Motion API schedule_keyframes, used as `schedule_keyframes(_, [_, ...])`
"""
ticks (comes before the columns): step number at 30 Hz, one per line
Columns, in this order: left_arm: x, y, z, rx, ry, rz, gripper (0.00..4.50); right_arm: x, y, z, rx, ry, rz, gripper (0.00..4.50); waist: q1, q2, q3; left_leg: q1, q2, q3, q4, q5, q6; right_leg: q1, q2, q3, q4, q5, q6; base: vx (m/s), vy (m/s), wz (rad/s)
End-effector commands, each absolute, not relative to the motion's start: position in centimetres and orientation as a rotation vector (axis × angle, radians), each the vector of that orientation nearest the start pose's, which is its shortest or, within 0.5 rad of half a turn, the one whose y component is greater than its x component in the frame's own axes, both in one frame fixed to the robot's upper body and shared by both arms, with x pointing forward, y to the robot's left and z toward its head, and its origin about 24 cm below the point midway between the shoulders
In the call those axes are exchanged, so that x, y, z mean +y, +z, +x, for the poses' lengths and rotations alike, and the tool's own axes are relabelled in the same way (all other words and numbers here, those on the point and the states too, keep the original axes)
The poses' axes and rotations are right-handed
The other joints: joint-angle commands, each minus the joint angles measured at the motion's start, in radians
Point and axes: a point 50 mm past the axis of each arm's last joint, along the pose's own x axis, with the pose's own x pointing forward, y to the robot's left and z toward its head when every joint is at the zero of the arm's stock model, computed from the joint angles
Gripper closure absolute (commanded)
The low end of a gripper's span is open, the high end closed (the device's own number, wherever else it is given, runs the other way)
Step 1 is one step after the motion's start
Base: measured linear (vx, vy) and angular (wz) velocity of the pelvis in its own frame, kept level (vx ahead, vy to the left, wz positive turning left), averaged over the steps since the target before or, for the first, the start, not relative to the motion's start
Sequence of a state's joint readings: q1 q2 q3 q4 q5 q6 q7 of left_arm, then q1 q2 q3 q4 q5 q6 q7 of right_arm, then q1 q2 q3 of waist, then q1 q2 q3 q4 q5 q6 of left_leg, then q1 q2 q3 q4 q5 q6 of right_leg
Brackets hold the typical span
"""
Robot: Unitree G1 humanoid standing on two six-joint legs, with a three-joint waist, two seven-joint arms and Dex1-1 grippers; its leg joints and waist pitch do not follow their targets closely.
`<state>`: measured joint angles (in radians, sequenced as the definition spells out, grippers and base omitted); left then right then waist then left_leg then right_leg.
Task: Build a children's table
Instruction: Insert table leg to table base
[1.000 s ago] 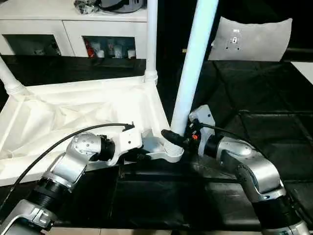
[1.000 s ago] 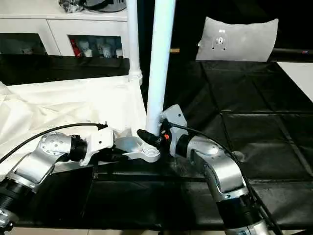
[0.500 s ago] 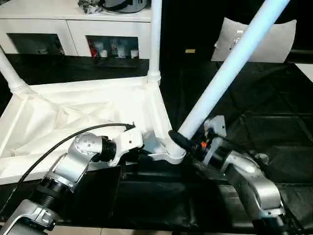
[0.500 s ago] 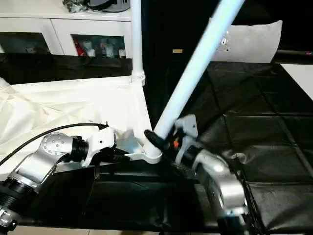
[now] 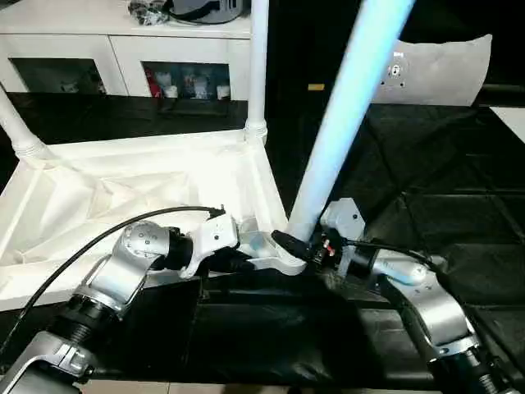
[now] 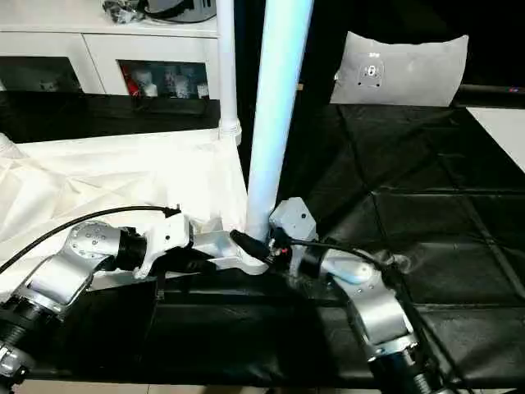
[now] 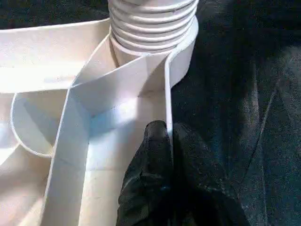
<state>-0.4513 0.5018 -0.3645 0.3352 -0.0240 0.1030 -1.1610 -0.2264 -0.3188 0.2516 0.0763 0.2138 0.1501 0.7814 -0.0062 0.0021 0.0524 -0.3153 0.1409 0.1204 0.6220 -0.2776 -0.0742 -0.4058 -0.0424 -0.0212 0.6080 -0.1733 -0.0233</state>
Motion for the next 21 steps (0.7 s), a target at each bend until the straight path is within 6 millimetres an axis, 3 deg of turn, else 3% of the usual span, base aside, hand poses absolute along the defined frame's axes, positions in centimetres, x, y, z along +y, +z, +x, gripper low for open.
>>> schedule_keyframes(1, [15.0, 7.1, 30.1, 0.359, -1.340, 0.578, 4.50, -11.0, -0.3, 23.3, 0.476, 1.166, -0.034, 2.60, 0.010, 0.012, -0.048, -0.030, 0.064, -0.010, -0.087, -0.085, 0.050, 0.066, -0.091, 0.051, -0.074, -0.244, -0.250, 0.000, 0.000, 0.00])
schedule_keyframes(4, [14.9, 7.4, 30.6, 0.358, -1.355, 0.595, 4.50, -10.6, -0.5, 22.9, 0.496, 1.214, -0.014, 2.60, 0.014, 0.013, -0.047, -0.029, 0.065, -0.009, -0.089, -0.096, 0.048, 0.065, -0.091, 0.050, -0.076, -0.256, -0.249, 0.000, 0.000, 0.00])
schedule_keyframes(7, [14.9, 8.2, 31.9, 0.356, -1.352, 0.634, 4.50, -10.2, -0.5, 21.8, 0.543, 1.294, 0.026, 2.60, 0.021, 0.024, -0.041, -0.023, 0.065, -0.010, -0.095, -0.140, 0.037, 0.063, -0.090, 0.049, -0.082, -0.296, -0.236, 0.000, 0.000, 0.00])
schedule_keyframes(11, [15.2, 8.6, 32.7, 0.355, -1.331, 0.684, 4.50, -10.0, -0.6, 21.0, 0.562, 1.309, 0.032, 2.60, 0.033, 0.026, -0.040, -0.020, 0.069, -0.010, -0.097, -0.160, 0.025, 0.061, -0.096, 0.049, -0.090, -0.363, -0.210, 0.000, 0.000, 0.00])
schedule_keyframes(15, [15.3, 8.8, 33.0, 0.347, -1.303, 0.676, 4.50, -9.7, -0.8, 21.2, 0.552, 1.282, 0.006, 2.60, 0.043, 0.026, -0.044, -0.023, 0.073, -0.009, -0.098, -0.135, 0.016, 0.064, -0.099, 0.046, -0.086, -0.322, -0.212, 0.000, 0.000, 0.00])
schedule_keyframes(16, [15.3, 8.8, 33.1, 0.345, -1.297, 0.673, 4.50, -9.7, -0.9, 21.3, 0.548, 1.272, -0.003, 2.60, 0.044, 0.022, -0.046, -0.024, 0.073, -0.009, -0.098, -0.121, 0.016, 0.066, -0.100, 0.045, -0.082, -0.307, -0.215, 0.000, 0.000, 0.00])
schedule_keyframes(18, [15.6, 8.8, 33.2, 0.340, -1.255, 0.671, 4.50, -9.6, -1.1, 22.1, 0.526, 1.201, -0.043, 2.60, 0.043, 0.023, -0.045, -0.025, 0.072, -0.007, -0.100, -0.133, 0.013, 0.063, -0.100, 0.043, -0.086, -0.333, -0.207, 0.000, 0.000, 0.00])
schedule_keyframes(20, [16.2, 8.6, 33.3, 0.334, -1.178, 0.656, 4.50, -9.5, -1.3, 23.3, 0.500, 1.092, -0.065, 2.60, 0.041, 0.023, -0.039, -0.024, 0.072, -0.009, -0.105, -0.186, 0.002, 0.058, -0.103, 0.041, -0.097, -0.456, -0.172, 0.000, 0.000, 0.00])
schedule_keyframes(21, [16.5, 8.5, 33.2, 0.334, -1.153, 0.644, 4.50, -9.5, -1.2, 23.8, 0.491, 1.045, -0.063, 2.60, 0.038, 0.005, -0.039, -0.025, 0.071, -0.008, -0.106, -0.199, -0.001, 0.057, -0.103, 0.039, -0.101, -0.508, -0.155, 0.000, 0.000, 0.00])
